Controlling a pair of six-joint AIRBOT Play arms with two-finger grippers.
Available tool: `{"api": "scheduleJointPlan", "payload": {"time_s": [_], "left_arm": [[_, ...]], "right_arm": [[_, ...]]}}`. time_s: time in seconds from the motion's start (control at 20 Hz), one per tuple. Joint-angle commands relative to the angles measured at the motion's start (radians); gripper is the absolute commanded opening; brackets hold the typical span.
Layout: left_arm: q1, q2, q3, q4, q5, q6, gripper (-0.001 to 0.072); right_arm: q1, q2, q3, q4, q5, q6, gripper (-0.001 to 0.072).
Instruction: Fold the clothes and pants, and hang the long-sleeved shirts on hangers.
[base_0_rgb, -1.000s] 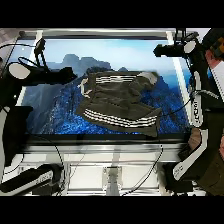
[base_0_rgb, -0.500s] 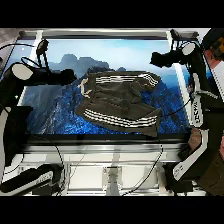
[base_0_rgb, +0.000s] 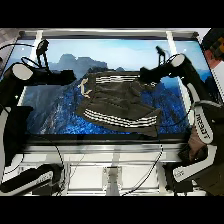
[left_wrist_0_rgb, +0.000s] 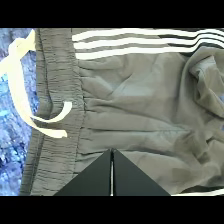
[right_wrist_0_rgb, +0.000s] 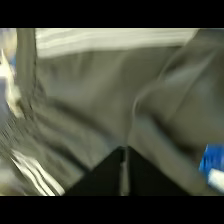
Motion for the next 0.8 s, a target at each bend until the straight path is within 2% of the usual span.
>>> {"api": "scheduleJointPlan", "payload": {"time_s": [0.0,0.05,0.15,0.3,0.35,0.45,0.55,0.75], "left_arm": [[-0.001,0.0,0.001,0.0,-0.002,0.0,0.0004],[-0.002,0.0,0.001,-0.004,-0.009,0.0,0.0004],[-0.003,0.001,0.001,-0.004,-0.027,0.0,0.0004],[-0.003,0.001,0.001,-0.003,-0.034,0.0,0.0004],[-0.003,0.001,0.001,-0.003,-0.034,0.0,0.0004],[-0.003,0.001,0.001,-0.003,-0.034,0.0,0.0004],[-0.003,0.001,0.001,-0.003,-0.034,0.0,0.0004],[-0.003,0.001,0.001,-0.003,-0.035,0.0,0.0004]], "right_arm": [[0.086,0.039,-0.089,-0.176,-0.042,-0.022,0.0602],[0.108,0.03,-0.089,-0.185,-0.084,-0.05,0.065],[0.14,0.02,-0.088,-0.213,-0.144,-0.1,0.0649],[0.156,0.011,-0.087,-0.265,-0.223,-0.099,0.0645],[0.156,0.008,-0.086,-0.267,-0.22,-0.099,0.0605],[0.157,-0.002,-0.087,-0.267,-0.192,-0.102,0.0604],[0.174,-0.015,-0.085,-0.266,-0.198,-0.161,0.0604],[0.195,-0.039,-0.085,-0.277,-0.246,-0.174,0.0545]]}}
